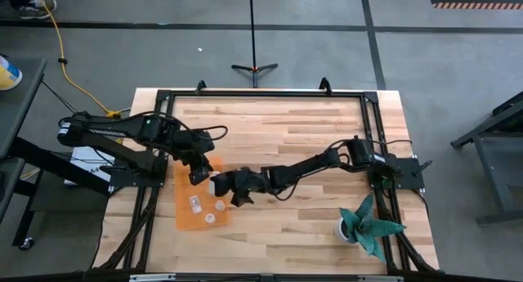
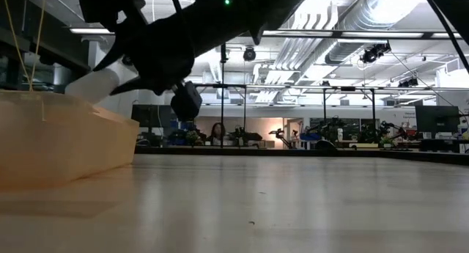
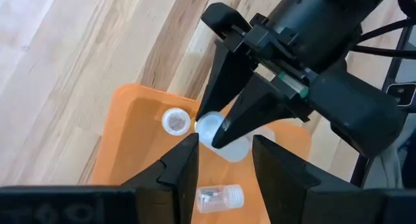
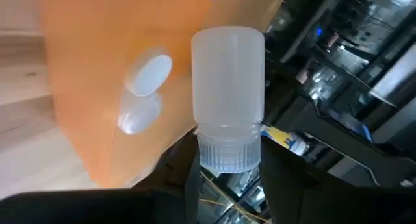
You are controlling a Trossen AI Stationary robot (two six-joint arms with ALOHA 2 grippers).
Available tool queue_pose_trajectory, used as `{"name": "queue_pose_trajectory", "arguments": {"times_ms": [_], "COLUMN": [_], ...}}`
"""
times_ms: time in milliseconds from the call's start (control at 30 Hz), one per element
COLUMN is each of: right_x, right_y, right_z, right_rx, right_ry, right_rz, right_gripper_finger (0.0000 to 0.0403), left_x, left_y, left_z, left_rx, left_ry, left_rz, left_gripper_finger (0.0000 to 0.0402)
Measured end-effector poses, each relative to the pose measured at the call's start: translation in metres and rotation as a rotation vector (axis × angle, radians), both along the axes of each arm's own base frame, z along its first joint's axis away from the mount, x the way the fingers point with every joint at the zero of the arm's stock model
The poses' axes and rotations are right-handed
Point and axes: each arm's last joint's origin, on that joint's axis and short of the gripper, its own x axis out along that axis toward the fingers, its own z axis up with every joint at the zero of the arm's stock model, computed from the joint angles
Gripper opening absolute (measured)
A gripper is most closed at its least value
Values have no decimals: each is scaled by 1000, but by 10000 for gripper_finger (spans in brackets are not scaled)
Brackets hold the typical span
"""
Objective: Pick and place pill bottles into a basket
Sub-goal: Put the white pill bottle into the orange bin
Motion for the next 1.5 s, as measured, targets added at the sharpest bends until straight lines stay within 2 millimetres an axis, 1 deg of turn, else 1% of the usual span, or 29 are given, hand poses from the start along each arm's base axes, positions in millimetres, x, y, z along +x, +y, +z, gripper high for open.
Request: {"name": "queue_pose_trajectory", "arguments": {"times_ms": [133,233,433,633,800,900,1200,1500], "right_x": [0,-1,-5,-4,-5,-5,-7,-7], "right_y": [3,11,23,14,8,8,14,14], "right_z": [2,4,-1,-2,-6,-6,-6,-6], "right_rx": [-18,-20,-41,-57,-79,-78,-78,-70], "right_ry": [-21,-32,21,23,68,68,70,64], "right_rz": [13,31,35,-23,-69,-73,-60,-87], "right_gripper_finger": [115,115,115,115,118,127,127,170], "left_x": [0,0,0,1,1,1,1,1], "left_y": [0,0,0,0,0,0,0,1], "left_z": [0,0,0,1,0,0,0,0], "left_rx": [0,1,-3,-1,10,11,11,12], "left_ry": [0,0,0,-11,-12,-10,-9,-9], "left_rz": [0,0,6,9,15,15,16,17], "left_gripper_finger": [177,177,177,177,177,177,177,177]}}
